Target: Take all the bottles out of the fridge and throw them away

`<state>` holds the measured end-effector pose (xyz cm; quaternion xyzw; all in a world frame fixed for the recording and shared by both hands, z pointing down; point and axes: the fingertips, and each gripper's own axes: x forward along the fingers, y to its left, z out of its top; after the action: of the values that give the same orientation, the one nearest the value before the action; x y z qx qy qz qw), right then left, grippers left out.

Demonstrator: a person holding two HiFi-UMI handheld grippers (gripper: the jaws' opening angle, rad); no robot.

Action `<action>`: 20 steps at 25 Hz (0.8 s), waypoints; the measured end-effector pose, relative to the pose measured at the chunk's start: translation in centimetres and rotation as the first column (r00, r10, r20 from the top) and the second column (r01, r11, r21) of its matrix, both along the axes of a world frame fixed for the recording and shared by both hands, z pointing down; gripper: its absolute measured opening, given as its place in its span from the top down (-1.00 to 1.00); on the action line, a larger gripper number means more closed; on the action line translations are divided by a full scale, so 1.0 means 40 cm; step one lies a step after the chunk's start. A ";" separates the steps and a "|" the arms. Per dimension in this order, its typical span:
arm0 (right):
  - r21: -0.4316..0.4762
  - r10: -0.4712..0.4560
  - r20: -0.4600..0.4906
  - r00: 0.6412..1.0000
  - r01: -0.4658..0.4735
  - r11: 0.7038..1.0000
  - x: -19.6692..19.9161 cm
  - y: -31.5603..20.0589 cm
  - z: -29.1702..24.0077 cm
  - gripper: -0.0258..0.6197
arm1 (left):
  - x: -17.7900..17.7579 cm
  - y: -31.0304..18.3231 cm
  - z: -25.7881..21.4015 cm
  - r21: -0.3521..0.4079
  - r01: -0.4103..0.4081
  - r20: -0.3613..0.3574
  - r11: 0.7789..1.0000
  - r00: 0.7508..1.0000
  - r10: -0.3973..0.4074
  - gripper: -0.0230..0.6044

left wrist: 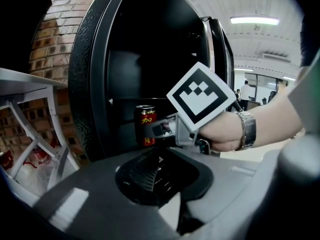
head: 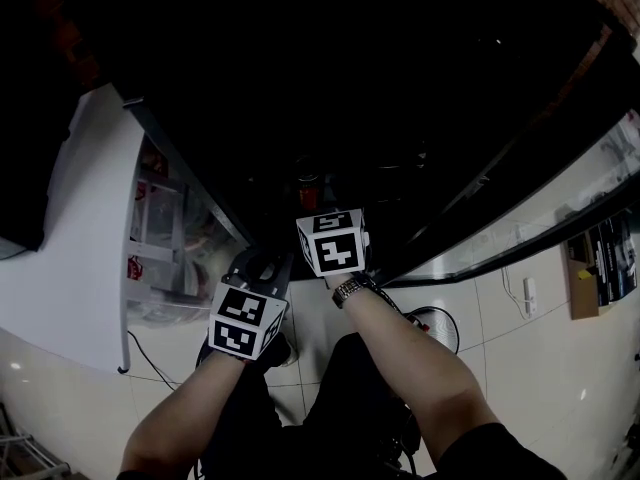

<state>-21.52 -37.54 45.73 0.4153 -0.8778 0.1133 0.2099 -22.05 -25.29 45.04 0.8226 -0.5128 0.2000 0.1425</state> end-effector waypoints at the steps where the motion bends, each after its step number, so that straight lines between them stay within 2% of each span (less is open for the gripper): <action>1: -0.001 -0.002 -0.002 1.000 0.002 1.000 -0.006 -0.007 0.002 -0.19 | -0.002 -0.002 0.001 -0.001 -0.001 0.000 1.000 1.000 0.001 0.90; 8: -0.004 -0.008 -0.021 1.000 0.008 1.000 -0.035 -0.045 0.018 -0.19 | -0.019 -0.016 0.005 -0.002 0.004 -0.004 1.000 1.000 -0.004 0.90; 10: 0.000 -0.002 -0.024 1.000 0.002 1.000 -0.037 -0.051 0.018 -0.10 | -0.023 -0.017 0.008 -0.005 0.006 -0.005 1.000 1.000 -0.006 0.90; 12: 0.003 0.002 -0.023 1.000 -0.002 1.000 -0.037 -0.053 0.017 -0.09 | -0.027 -0.019 0.009 -0.005 0.008 -0.007 1.000 1.000 -0.008 0.90; 20: 0.015 0.022 -0.022 1.000 -0.021 1.000 -0.002 -0.021 0.013 -0.07 | -0.024 -0.009 0.005 -0.004 0.010 -0.008 1.000 1.000 -0.010 0.90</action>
<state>-21.58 -38.38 46.26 0.4275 -0.8717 0.1045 0.2153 -23.03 -25.65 45.23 0.8206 -0.5160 0.1969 0.1471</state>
